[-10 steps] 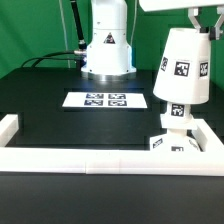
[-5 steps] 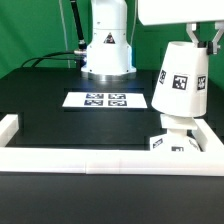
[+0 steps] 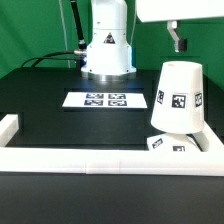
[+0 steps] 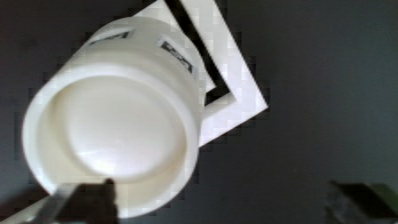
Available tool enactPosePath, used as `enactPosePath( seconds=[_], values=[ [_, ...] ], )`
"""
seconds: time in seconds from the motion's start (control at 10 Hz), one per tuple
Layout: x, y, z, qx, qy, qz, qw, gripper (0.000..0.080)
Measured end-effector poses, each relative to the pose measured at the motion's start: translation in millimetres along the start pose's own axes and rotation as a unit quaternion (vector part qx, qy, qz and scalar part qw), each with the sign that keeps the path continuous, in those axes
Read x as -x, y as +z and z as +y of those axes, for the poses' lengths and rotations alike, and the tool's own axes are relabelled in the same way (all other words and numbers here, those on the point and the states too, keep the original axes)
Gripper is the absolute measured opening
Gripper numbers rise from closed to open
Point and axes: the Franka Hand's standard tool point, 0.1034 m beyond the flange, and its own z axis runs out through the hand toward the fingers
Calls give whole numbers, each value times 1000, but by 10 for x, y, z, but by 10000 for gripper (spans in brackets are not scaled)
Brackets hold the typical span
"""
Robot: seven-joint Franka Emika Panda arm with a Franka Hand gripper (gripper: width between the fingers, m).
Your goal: Assemble lamp
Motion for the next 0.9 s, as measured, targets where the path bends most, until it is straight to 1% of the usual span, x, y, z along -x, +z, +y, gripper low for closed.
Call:
enactPosePath(
  seconds=[0.1, 0.2, 0.3, 0.5, 0.6, 0.9],
  values=[
    [25, -53, 20, 0, 1, -3, 1000, 673],
    [69, -119, 34, -1, 8, -6, 1000, 673],
    [147, -187, 51, -1, 20, -10, 1000, 694],
    [301, -269, 36, -2, 56, -15, 998, 698],
    [370, -286, -13, 0, 74, -18, 997, 699],
    [373, -272, -15, 0, 70, -18, 997, 699]
  ],
)
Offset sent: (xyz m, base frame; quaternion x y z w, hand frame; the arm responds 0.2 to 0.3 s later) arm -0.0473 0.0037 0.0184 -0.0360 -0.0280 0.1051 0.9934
